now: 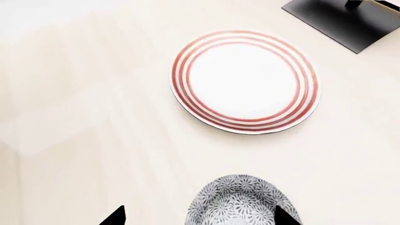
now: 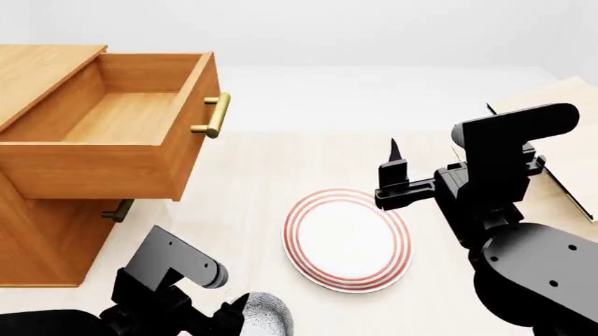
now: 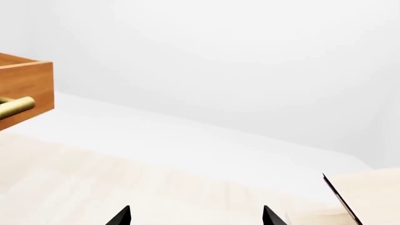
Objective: Open the top drawer of the cabinet and put the bowl in it.
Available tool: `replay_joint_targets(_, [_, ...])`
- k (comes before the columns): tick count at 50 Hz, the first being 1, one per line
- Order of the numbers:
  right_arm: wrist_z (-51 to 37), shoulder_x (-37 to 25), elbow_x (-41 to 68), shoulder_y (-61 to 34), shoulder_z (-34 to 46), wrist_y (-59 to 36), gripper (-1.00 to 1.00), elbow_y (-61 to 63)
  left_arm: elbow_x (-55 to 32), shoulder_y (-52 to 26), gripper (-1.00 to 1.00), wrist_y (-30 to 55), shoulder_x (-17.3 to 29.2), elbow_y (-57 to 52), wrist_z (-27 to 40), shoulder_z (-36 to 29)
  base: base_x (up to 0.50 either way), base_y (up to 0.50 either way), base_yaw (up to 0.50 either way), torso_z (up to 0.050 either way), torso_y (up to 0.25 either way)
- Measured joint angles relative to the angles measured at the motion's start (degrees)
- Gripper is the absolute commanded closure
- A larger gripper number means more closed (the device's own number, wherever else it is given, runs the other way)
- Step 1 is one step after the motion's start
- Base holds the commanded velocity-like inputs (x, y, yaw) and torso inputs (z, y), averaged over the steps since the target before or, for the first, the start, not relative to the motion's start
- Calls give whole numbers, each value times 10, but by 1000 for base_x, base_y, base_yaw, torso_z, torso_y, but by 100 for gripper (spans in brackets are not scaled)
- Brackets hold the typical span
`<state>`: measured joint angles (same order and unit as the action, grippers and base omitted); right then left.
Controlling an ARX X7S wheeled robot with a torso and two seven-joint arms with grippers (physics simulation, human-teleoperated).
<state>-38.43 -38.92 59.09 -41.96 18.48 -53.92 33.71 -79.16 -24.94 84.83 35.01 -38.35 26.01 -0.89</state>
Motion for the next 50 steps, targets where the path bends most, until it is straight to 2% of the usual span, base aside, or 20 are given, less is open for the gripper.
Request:
replay_joint_targets(23, [13,-2,-15,14,3,22,-100,-12,-3,-19,-100,0,16,44,32,-49,0,0,0,0,0])
replay_joint_targets(50, [8,-11,-11,20,-2,25,-100,-8,86,-31,-100,-52,20,117,-18,-134,0,0,0,0,0])
